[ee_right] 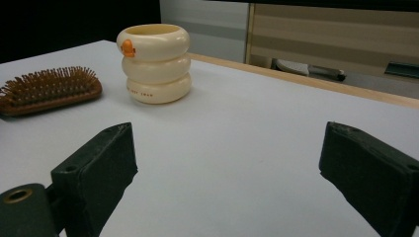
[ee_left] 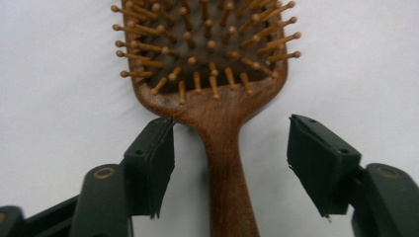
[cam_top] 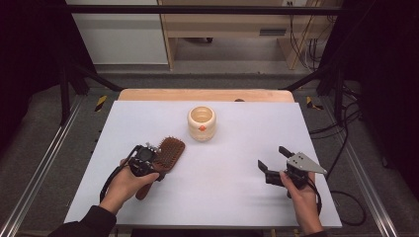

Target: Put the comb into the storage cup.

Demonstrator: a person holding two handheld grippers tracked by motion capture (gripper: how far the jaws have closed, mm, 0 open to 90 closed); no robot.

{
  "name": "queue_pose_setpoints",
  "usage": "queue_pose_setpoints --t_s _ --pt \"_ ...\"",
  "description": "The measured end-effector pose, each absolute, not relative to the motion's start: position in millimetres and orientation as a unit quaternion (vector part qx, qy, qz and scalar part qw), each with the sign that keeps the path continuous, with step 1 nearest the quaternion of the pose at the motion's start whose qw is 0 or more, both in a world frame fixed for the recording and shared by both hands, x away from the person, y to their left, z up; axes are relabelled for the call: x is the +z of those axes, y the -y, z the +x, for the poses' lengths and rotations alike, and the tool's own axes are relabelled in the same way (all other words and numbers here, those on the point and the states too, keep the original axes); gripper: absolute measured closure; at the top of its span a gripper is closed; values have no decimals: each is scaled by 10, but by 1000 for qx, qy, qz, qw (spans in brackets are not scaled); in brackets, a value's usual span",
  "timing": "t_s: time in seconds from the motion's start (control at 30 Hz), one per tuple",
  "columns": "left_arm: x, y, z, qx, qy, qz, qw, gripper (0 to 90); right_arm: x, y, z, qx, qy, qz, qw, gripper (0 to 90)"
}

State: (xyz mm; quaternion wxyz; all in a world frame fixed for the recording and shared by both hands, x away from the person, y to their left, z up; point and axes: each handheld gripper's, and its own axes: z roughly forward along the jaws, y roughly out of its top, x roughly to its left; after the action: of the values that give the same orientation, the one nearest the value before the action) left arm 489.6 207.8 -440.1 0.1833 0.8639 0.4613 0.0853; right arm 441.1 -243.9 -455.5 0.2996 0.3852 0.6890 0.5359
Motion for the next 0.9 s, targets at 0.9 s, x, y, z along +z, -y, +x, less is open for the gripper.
queue_pose_setpoints --t_s 0.9 --pt "-4474 -2069 4923 75 -457 874 149 537 -4560 2436 4414 534 -691 384 298 75"
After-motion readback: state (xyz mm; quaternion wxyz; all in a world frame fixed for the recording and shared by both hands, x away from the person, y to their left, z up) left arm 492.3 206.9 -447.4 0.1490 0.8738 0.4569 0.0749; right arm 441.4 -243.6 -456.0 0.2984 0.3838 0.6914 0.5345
